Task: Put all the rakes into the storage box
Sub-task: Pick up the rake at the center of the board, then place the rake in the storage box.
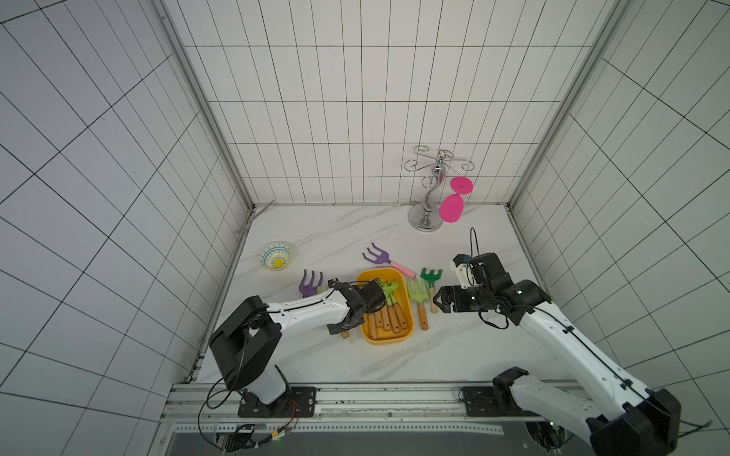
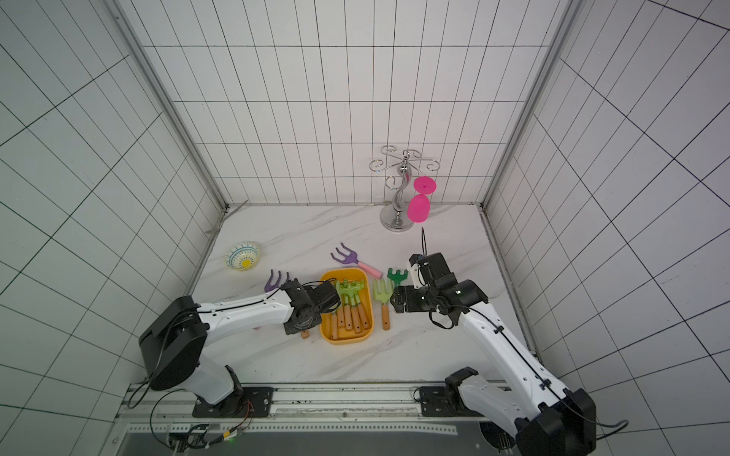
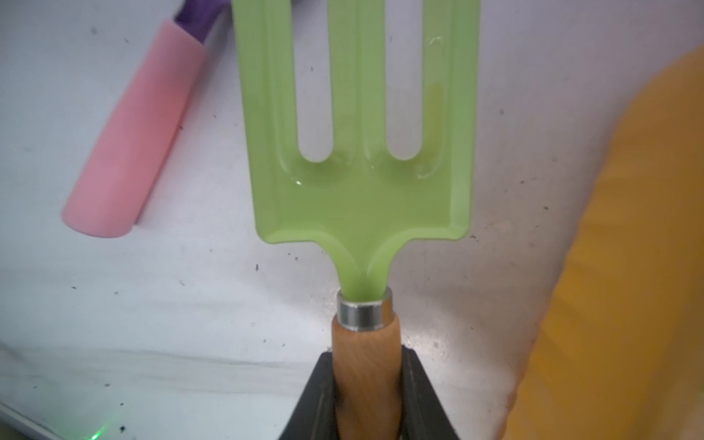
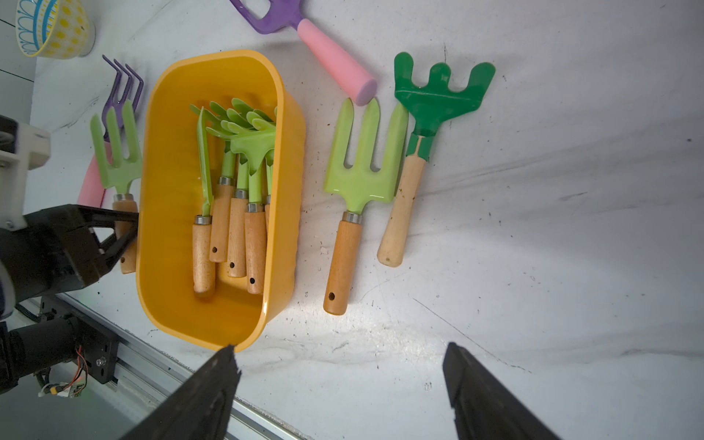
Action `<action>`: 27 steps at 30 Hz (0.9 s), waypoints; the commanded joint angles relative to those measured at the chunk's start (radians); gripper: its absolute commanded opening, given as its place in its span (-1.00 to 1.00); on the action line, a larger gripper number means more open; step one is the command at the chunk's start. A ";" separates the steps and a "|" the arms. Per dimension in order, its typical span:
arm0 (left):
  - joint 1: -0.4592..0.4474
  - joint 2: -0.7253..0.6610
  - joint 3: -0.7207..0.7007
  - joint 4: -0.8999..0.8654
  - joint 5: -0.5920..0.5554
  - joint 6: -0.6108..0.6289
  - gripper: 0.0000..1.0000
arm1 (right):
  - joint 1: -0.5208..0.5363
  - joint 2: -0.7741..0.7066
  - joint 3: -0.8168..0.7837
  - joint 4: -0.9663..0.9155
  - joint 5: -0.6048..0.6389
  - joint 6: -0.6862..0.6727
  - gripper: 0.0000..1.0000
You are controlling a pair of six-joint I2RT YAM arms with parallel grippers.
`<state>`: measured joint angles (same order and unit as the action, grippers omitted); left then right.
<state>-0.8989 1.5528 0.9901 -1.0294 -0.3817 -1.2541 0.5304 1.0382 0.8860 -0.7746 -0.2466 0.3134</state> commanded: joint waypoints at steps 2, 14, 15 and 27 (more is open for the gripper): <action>-0.037 -0.105 0.080 -0.148 -0.153 -0.012 -0.97 | 0.004 0.008 -0.032 0.003 0.000 -0.006 0.75; -0.146 -0.019 0.234 0.152 0.051 0.268 -0.95 | 0.005 0.014 -0.029 0.003 0.021 -0.002 0.74; -0.146 0.001 0.241 0.165 0.062 0.288 -0.95 | 0.005 0.017 -0.029 0.002 0.021 -0.002 0.74; -0.116 0.063 0.149 0.261 0.106 0.288 -0.96 | 0.005 0.018 -0.032 0.001 0.019 0.000 0.74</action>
<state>-1.0218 1.6192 1.1679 -0.8097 -0.2787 -0.9611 0.5301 1.0538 0.8860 -0.7742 -0.2420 0.3138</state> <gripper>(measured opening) 0.250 0.870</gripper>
